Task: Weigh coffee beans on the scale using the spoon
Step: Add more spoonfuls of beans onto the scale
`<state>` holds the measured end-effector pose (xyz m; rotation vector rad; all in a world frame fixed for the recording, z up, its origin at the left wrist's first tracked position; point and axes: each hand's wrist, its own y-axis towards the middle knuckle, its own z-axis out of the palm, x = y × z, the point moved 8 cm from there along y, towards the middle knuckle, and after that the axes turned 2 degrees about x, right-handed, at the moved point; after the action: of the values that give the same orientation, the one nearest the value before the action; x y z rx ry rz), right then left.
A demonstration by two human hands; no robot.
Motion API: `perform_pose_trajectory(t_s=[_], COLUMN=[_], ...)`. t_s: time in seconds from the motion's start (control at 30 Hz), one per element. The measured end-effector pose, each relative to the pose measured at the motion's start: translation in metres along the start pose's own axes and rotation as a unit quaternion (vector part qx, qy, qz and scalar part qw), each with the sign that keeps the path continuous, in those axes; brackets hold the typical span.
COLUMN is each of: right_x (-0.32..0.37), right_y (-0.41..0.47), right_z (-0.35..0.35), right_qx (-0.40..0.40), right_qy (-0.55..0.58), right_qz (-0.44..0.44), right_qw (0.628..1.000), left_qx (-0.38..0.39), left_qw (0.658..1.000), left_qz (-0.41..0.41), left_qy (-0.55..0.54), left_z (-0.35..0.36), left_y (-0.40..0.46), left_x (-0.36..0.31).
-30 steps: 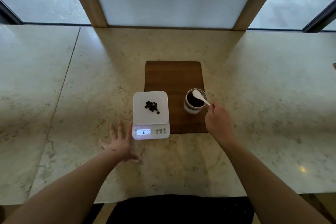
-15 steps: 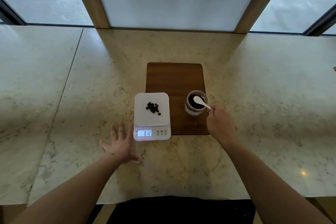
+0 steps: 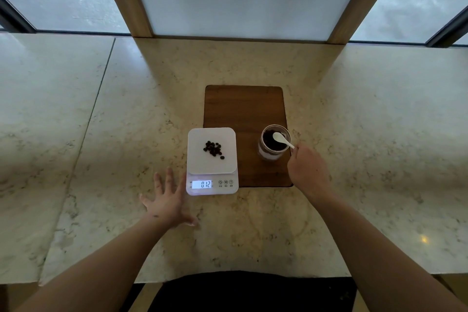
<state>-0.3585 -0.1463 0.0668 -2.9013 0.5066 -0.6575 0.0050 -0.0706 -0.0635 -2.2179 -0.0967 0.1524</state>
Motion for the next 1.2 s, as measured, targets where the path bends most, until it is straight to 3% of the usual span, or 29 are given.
perform_pose_trajectory(t_s=[0.2,0.5,1.2], right_x=[0.012,0.002,0.003], right_y=[0.002,0.016,0.025], right_z=[-0.006,-0.011,0.003], right_qx=[-0.027,-0.034,0.03], right_qy=[-0.044,-0.107,-0.119], right_qz=[-0.058,-0.057,-0.058], right_qw=[0.997,0.992,0.991], left_qx=[-0.01,-0.007,-0.006], left_qw=[1.0,1.0,1.0], left_qz=[0.004,0.007,0.003], left_qy=[-0.001,-0.006,-0.008], left_z=[0.001,0.002,0.0], left_y=[0.002,0.003,0.0], left_x=[0.003,0.002,0.001])
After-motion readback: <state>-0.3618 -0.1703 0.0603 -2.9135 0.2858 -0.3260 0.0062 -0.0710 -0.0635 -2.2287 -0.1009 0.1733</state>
